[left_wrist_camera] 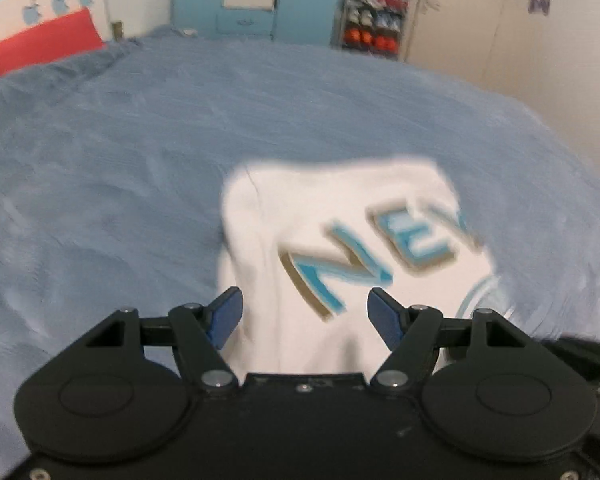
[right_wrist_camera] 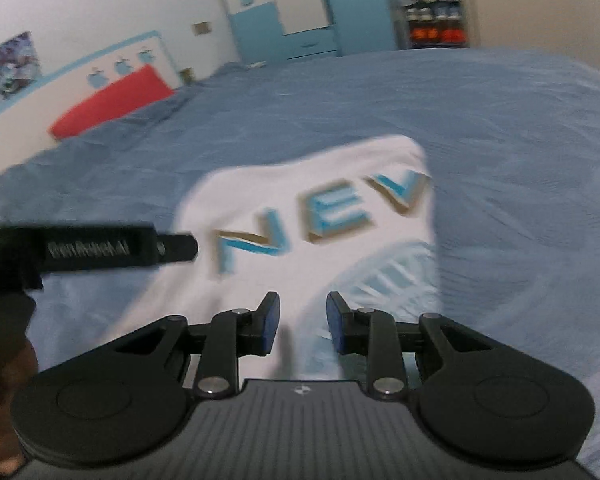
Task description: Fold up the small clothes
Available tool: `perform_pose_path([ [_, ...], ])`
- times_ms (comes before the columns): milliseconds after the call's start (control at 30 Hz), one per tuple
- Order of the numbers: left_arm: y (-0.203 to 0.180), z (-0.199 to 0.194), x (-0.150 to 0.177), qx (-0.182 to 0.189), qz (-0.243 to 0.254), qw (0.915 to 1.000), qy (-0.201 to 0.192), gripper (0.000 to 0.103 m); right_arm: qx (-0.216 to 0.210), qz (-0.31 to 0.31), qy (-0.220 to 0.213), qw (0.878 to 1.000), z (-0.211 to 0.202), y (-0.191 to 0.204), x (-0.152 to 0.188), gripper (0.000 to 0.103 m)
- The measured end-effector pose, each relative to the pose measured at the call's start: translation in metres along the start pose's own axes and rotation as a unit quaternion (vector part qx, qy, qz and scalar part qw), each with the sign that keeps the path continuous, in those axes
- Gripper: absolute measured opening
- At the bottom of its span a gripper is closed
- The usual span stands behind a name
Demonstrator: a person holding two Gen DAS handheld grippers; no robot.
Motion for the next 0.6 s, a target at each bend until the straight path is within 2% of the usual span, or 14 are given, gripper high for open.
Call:
perform_pose_path([
  [33, -0.001, 0.019, 0.013, -0.014, 0.006, 0.9995, 0.028, 0.074, -0.004, 0.004, 0.007, 1.0, 0.007, -0.008, 0.007, 0.033],
  [67, 0.004, 0.033, 0.028, -0.006, -0.006, 0.9994, 0.033, 0.076, -0.012, 0.006, 0.011, 1.0, 0.017, -0.017, 0.015, 0.032],
  [100, 0.009, 0.033, 0.033, 0.005, -0.025, 0.9995, 0.015, 0.077, -0.017, 0.005, 0.011, 1.0, 0.017, -0.02, 0.018, 0.031],
  [167, 0.017, 0.027, 0.029, 0.022, -0.048, 0.9983, 0.023, 0.076, -0.022, 0.001, 0.008, 1.0, 0.012, -0.018, 0.017, 0.031],
  [233, 0.018, 0.019, 0.017, 0.005, -0.043, 0.9986, 0.03, 0.074, -0.019, 0.005, 0.019, 1.0, 0.009, -0.015, 0.009, 0.033],
  [300, 0.018, 0.005, 0.003, -0.022, -0.028, 0.9993, 0.01, 0.074, -0.026, 0.019, 0.027, 0.999, 0.006, -0.013, 0.0, 0.036],
  [433, 0.015, -0.013, -0.027, -0.03, -0.018, 0.9985, -0.042, 0.074, -0.026, 0.018, 0.011, 0.999, 0.004, -0.008, -0.02, 0.038],
  [533, 0.01, -0.005, -0.041, -0.028, -0.025, 0.9961, -0.08, 0.074, -0.027, 0.028, 0.018, 0.999, 0.013, -0.007, -0.028, 0.038],
  [600, 0.009, 0.01, -0.043, -0.029, -0.029, 0.9953, -0.087, 0.074, -0.022, 0.033, 0.027, 0.999, 0.025, -0.008, -0.028, 0.038],
])
Point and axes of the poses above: each gripper's, at about its wrist camera, not at the fingertips, and z roughly the way its jaws point, y to its left, x to its underside, the point moved 4 cm from there along z, roughly the way its jaws point, and after that the axes turned 2 degrees about z, right-handed, at the moved point
